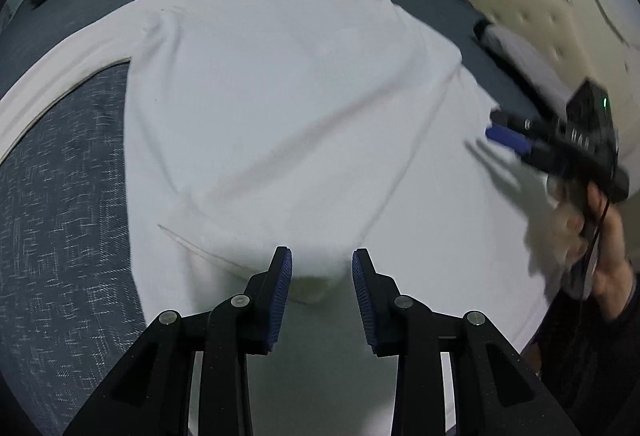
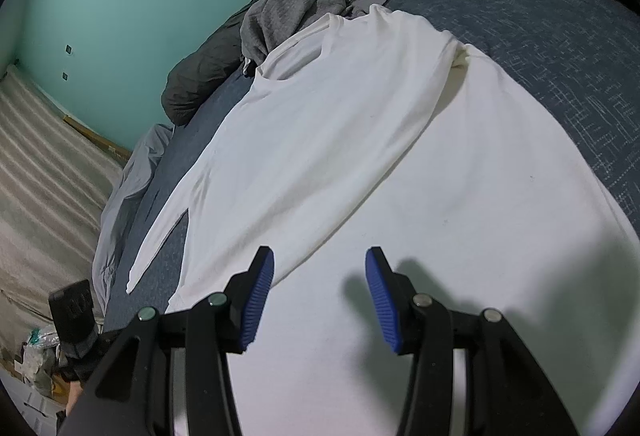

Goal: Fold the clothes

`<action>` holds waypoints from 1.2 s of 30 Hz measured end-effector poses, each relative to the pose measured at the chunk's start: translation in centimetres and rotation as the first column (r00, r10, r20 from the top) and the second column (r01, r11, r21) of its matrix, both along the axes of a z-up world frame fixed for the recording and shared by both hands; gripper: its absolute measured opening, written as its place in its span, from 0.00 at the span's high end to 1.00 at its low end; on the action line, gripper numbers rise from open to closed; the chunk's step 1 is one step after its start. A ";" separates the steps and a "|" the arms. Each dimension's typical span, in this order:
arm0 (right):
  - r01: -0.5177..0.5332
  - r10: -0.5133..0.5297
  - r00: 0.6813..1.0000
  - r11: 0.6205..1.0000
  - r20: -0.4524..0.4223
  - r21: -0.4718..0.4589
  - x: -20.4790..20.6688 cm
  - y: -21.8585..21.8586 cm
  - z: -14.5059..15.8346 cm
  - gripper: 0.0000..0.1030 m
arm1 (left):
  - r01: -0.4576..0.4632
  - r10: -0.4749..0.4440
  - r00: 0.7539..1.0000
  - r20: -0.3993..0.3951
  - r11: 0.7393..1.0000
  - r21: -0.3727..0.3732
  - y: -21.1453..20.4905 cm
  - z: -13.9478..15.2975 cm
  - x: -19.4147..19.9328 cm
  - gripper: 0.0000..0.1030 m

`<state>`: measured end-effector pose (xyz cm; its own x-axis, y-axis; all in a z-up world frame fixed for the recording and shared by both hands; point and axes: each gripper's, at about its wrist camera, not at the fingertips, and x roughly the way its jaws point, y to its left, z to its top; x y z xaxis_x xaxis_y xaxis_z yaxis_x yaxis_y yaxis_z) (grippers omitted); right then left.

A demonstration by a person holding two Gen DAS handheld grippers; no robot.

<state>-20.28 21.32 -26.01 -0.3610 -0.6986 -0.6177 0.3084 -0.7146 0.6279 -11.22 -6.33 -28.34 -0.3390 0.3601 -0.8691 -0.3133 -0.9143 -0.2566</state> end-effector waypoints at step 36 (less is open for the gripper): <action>-0.056 0.188 0.970 0.787 -0.152 0.614 -14.5 1.8 1.6 0.53 | -0.138 0.139 0.990 -0.007 0.987 0.077 -2.5 -1.8 -5.2 0.55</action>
<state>-34.80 23.12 -24.42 -0.4562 -0.2548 -0.8526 0.4868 -0.8735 0.0005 -16.37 -8.81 -30.11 -0.4009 0.3743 -0.8361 -0.1888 -0.9269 -0.3244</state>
